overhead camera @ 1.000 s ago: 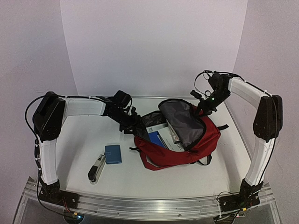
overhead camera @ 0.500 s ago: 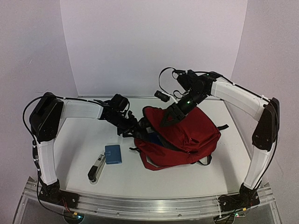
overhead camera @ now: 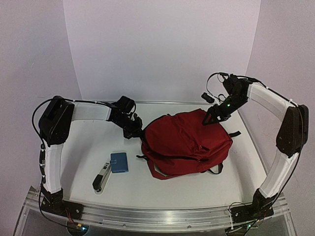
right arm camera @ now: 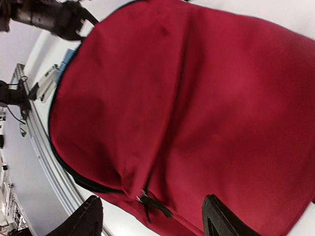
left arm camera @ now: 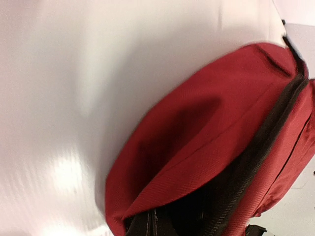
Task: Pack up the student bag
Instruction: Adjust the student bag at the center of the board.
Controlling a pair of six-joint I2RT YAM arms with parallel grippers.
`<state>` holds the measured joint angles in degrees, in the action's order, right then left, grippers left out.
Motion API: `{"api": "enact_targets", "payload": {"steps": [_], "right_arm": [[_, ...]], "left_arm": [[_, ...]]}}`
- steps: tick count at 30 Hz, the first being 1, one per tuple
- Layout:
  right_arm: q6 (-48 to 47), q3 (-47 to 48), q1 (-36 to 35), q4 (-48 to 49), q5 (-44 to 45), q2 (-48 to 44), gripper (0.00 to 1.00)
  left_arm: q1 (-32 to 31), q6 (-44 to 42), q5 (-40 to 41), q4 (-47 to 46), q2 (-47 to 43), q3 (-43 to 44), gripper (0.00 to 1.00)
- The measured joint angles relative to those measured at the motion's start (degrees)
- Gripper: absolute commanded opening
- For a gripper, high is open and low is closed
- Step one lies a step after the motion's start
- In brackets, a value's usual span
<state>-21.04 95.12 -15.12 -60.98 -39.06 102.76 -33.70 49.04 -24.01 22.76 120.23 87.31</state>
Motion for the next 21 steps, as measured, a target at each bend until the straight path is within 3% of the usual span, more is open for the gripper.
{"api": "enact_targets", "payload": {"steps": [5,6,11,16,21], "right_arm": [[-1.90,-1.62,0.60,-0.82,2.30,-0.77,0.66],[-2.04,-1.62,0.58,-0.84,2.45,-0.77,0.65],[-2.70,-1.82,1.39,-1.45,3.66,-0.78,0.69],[-3.72,-4.25,6.12,-2.74,5.71,-0.78,0.79],[-3.93,-4.51,11.17,-3.40,8.31,0.51,0.78]], "left_arm": [[5.68,-4.13,0.22,5.45,1.05,6.98,0.00],[6.86,-5.12,0.27,6.68,1.05,8.33,0.05],[10.49,-11.84,0.69,10.50,-0.62,11.47,0.54],[6.09,-15.04,0.71,13.95,-10.11,3.51,0.78],[-3.34,-11.19,-1.89,11.49,-20.60,-10.54,0.74]]}}
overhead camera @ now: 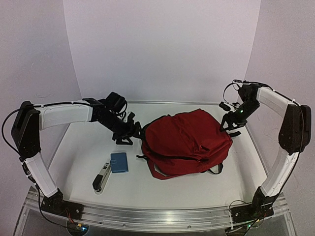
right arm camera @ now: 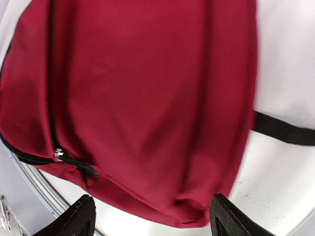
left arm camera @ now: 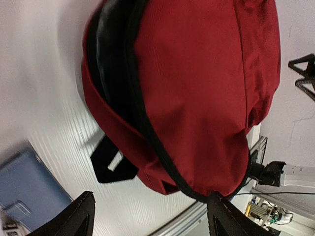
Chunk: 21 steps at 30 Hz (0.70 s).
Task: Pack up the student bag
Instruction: Adjust the student bag at the center of the board.
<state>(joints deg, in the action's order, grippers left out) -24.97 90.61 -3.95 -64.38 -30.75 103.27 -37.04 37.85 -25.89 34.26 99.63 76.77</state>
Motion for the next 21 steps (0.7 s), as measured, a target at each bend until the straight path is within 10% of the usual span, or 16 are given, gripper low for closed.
{"api": "enact_targets", "payload": {"steps": [9,21], "right_arm": [[-0.22,-3.09,0.66,1.04,0.31,5.34,0.75],[3.17,-7.15,0.58,1.58,-9.20,6.15,0.56]], "left_arm": [[-0.50,8.62,-1.46,-9.23,5.99,-5.40,0.67],[3.29,9.78,-1.48,-11.71,21.80,10.82,0.22]]}}
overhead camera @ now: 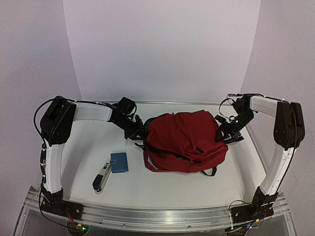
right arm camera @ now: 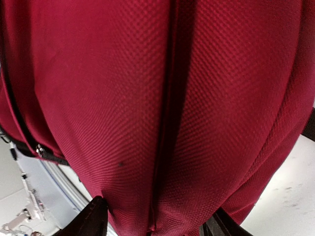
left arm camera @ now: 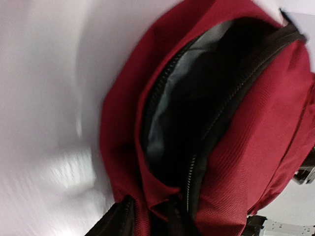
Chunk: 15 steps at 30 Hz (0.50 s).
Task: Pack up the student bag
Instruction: Adjust the student bag at the center of the board, then zip the student bag at the center of the board.
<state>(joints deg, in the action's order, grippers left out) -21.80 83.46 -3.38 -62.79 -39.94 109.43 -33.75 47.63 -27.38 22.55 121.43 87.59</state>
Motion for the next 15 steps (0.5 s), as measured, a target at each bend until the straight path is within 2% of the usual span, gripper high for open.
{"api": "enact_targets", "payload": {"steps": [1,4,6,8,11,15], "right_arm": [[0.80,0.00,-0.33,0.01,-0.81,0.18,0.55],[2.93,0.12,-1.61,0.20,-3.01,0.39,0.56],[3.88,0.53,-2.23,0.25,-3.74,0.39,0.61],[4.84,1.08,-2.51,0.32,-4.08,0.36,0.69],[6.30,1.07,-2.68,0.75,-4.32,-0.74,0.74],[8.01,-1.57,-2.56,2.42,-4.82,-5.22,0.77]], "left_arm": [[1.28,-0.17,0.02,0.03,0.59,1.24,0.24],[6.31,-1.74,0.51,1.42,1.62,5.05,0.46],[9.10,-4.26,2.17,4.01,1.63,7.42,0.60],[10.79,-7.69,4.88,6.97,0.79,9.47,0.67],[10.23,-12.83,7.35,10.86,-4.21,8.69,0.71],[4.37,-22.26,7.69,13.71,-14.72,7.44,0.71]]}}
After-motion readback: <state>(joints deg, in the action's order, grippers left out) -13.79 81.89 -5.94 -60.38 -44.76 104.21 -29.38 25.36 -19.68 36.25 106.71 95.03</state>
